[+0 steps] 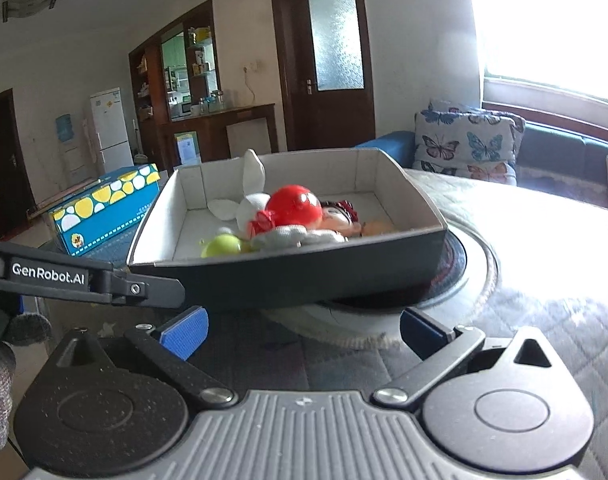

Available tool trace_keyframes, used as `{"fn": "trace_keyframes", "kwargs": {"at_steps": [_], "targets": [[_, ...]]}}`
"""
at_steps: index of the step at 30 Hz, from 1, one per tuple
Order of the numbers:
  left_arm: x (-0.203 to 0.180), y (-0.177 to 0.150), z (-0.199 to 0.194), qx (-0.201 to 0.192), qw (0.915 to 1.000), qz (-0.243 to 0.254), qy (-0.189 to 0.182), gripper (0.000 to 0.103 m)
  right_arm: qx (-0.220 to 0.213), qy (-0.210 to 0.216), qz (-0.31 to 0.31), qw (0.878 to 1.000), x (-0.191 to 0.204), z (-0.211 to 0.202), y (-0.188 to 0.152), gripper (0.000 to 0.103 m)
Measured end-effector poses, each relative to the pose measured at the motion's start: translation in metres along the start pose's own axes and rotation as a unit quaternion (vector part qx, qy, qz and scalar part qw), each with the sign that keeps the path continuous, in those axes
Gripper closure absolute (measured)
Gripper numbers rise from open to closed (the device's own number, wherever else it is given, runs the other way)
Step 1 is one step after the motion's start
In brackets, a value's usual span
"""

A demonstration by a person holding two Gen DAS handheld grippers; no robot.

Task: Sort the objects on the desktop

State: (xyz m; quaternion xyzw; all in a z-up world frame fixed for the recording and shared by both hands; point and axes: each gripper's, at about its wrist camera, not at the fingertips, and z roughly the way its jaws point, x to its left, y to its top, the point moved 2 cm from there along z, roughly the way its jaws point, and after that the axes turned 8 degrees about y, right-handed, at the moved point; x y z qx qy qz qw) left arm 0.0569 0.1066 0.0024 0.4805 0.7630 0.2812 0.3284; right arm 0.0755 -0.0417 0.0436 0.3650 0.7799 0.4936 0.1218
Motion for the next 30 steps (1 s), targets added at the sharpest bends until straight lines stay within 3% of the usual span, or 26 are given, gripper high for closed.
{"fn": "trace_keyframes", "kwargs": {"at_steps": [10, 17, 30], "targets": [[-0.004, -0.014, -0.005, -0.004, 0.9994, 0.026, 0.022, 0.067, 0.012, -0.008, 0.018, 1.0, 0.001, -0.005, -0.019, 0.0], [-0.013, -0.019, -0.013, -0.036, 0.995, 0.07, 0.061, 0.069, 0.012, -0.005, 0.018, 1.0, 0.005, -0.009, -0.02, 0.0], [-0.015, -0.025, -0.01, -0.036, 0.9938, 0.075, 0.073, 0.069, 0.012, -0.005, 0.012, 1.0, 0.011, -0.011, -0.018, 0.0]]}}
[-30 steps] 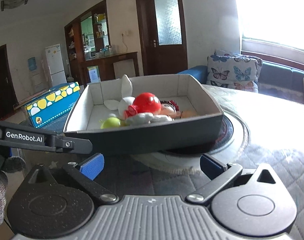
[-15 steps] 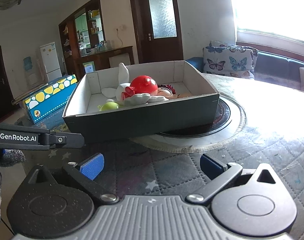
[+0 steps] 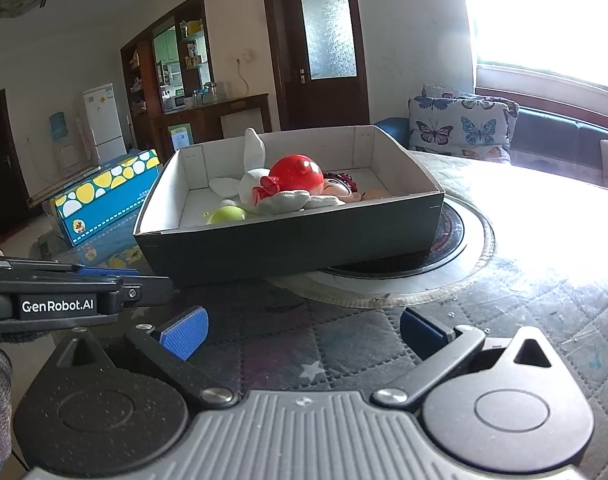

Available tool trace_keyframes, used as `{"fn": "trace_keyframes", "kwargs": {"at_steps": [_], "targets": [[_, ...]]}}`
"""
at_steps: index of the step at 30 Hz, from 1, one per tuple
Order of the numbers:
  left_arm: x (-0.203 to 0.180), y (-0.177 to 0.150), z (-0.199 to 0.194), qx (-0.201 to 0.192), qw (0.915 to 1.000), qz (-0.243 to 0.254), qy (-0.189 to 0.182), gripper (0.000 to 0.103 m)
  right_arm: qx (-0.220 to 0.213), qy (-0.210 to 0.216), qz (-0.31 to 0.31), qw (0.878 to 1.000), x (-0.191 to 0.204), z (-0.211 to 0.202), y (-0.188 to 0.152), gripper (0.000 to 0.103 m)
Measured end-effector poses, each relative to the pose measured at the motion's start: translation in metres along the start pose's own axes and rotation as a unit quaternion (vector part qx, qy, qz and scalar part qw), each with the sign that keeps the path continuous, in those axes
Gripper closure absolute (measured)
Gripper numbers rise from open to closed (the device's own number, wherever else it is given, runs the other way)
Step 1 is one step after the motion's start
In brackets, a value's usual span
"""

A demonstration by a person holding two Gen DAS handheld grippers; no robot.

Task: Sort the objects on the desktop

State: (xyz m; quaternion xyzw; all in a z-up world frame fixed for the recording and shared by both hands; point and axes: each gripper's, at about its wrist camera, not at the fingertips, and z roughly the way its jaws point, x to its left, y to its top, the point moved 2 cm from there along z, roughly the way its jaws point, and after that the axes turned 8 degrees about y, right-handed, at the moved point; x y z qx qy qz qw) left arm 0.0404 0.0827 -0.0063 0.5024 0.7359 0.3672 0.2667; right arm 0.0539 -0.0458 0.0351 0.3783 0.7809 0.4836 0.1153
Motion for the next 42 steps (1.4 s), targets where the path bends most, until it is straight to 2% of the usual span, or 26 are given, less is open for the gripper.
{"fn": "trace_keyframes", "kwargs": {"at_steps": [16, 29, 42], "targets": [[-0.001, 0.004, 0.007, 0.012, 0.9999, 0.002, 0.008, 0.069, 0.019, -0.01, -0.008, 1.0, -0.002, 0.008, 0.004, 0.0], [-0.004, 0.002, 0.016, 0.038, 0.9989, 0.011, 0.025, 0.069, 0.053, -0.031, -0.021, 0.998, -0.007, 0.019, 0.004, 0.0], [-0.004, 0.004, 0.027, 0.076, 0.9962, 0.017, 0.038, 0.069, 0.069, -0.021, -0.009, 0.997, -0.019, 0.023, 0.006, 0.0]]}}
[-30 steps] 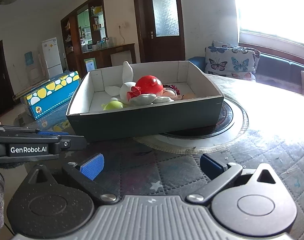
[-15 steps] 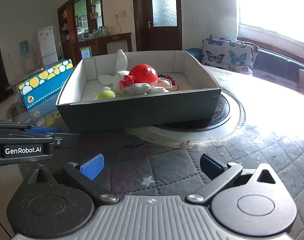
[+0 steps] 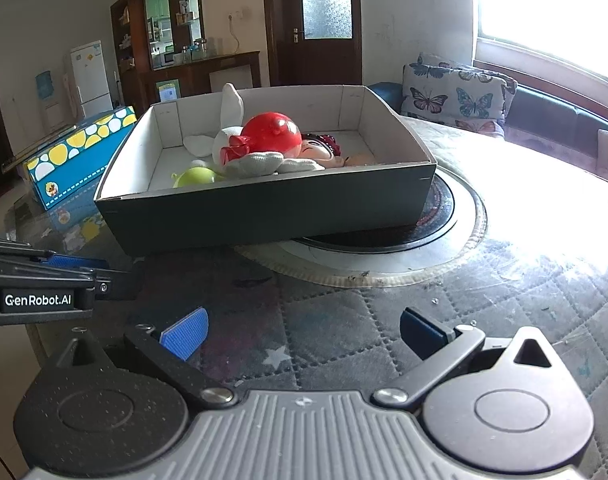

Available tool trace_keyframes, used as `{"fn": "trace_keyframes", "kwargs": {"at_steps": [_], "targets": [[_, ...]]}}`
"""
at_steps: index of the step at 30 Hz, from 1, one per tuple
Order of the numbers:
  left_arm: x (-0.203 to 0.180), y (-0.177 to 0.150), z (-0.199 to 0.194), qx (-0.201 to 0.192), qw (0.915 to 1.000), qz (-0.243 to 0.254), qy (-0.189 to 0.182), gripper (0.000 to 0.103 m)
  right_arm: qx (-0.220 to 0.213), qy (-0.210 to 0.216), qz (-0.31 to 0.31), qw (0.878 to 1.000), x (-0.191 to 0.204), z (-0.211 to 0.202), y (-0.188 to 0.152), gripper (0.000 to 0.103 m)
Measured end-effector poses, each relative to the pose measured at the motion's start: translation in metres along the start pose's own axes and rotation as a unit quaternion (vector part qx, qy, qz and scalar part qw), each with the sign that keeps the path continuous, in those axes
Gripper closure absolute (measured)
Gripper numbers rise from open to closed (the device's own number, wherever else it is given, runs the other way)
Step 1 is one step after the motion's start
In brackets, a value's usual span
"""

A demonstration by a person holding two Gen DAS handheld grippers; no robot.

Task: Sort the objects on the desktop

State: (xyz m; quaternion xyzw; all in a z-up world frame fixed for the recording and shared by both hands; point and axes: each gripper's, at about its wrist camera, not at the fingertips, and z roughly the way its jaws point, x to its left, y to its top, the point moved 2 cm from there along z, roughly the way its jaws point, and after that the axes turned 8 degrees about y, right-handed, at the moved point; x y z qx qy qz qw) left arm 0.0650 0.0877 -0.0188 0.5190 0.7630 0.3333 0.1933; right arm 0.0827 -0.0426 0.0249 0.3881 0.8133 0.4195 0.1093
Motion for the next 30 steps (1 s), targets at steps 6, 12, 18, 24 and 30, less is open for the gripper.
{"fn": "trace_keyframes", "kwargs": {"at_steps": [6, 12, 18, 24, 30], "targets": [[-0.003, 0.004, 0.005, 0.007, 0.9999, 0.008, 0.006, 0.069, 0.006, 0.007, -0.006, 1.0, 0.0, 0.006, 0.004, 0.0], [-0.003, 0.008, 0.01, 0.015, 0.9999, 0.006, 0.005, 0.069, 0.013, 0.014, -0.01, 1.0, -0.002, 0.014, 0.009, 0.0], [-0.004, 0.012, 0.017, 0.026, 0.9996, 0.002, 0.006, 0.069, 0.012, 0.02, -0.015, 1.0, -0.001, 0.019, 0.014, 0.0], [-0.004, 0.017, 0.02, 0.032, 0.9995, -0.003, 0.006, 0.069, 0.012, 0.025, -0.011, 1.0, -0.005, 0.023, 0.019, 0.0], [-0.004, 0.019, 0.021, 0.034, 0.9994, -0.006, 0.008, 0.069, 0.011, 0.026, -0.012, 1.0, -0.007, 0.027, 0.022, 0.0]]}}
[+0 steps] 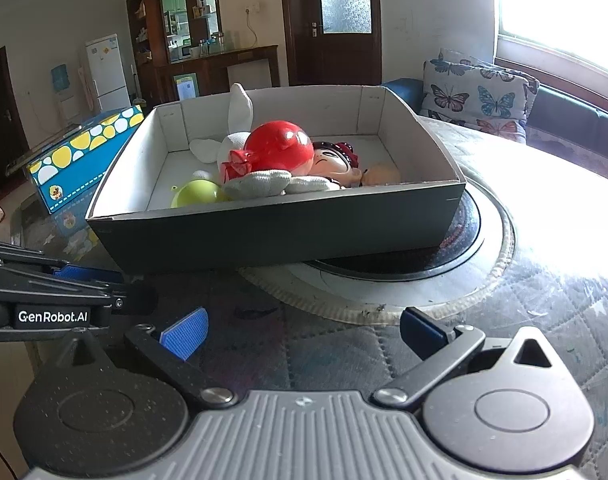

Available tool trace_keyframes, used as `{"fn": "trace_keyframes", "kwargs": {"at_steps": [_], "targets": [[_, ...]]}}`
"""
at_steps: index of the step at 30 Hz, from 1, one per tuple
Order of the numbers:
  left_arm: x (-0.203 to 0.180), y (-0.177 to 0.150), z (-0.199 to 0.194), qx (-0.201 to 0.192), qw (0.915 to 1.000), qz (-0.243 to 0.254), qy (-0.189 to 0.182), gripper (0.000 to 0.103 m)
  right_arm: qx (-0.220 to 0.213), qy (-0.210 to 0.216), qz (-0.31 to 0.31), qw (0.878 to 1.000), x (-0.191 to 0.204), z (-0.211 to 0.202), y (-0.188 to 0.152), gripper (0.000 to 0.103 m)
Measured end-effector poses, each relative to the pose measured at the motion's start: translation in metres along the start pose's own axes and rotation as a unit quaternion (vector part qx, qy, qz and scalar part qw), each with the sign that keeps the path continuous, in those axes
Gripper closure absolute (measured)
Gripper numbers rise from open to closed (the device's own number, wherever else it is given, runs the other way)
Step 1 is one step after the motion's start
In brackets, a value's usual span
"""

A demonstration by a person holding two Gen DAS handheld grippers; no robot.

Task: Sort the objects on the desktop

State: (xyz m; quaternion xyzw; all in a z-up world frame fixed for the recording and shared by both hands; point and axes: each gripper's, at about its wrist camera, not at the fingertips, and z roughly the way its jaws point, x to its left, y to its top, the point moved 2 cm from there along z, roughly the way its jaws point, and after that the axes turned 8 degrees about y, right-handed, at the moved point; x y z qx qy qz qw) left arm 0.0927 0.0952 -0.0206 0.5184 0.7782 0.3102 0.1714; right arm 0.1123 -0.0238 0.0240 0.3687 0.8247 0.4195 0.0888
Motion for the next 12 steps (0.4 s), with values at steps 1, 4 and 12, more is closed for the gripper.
{"fn": "trace_keyframes", "kwargs": {"at_steps": [1, 4, 12], "targets": [[0.0, 0.001, 0.0, 0.0, 1.0, -0.001, 0.0, 0.069, -0.001, 0.0, -0.001, 1.0, 0.0, 0.0, 0.001, 0.0], [0.0, 0.003, 0.0, -0.001, 1.0, -0.004, 0.0, 0.069, -0.004, 0.002, -0.001, 1.0, -0.001, 0.001, 0.004, 0.0], [0.002, 0.008, 0.003, 0.004, 0.9999, -0.013, -0.002, 0.069, -0.007, 0.005, -0.002, 1.0, -0.002, 0.004, 0.011, 0.0]]}}
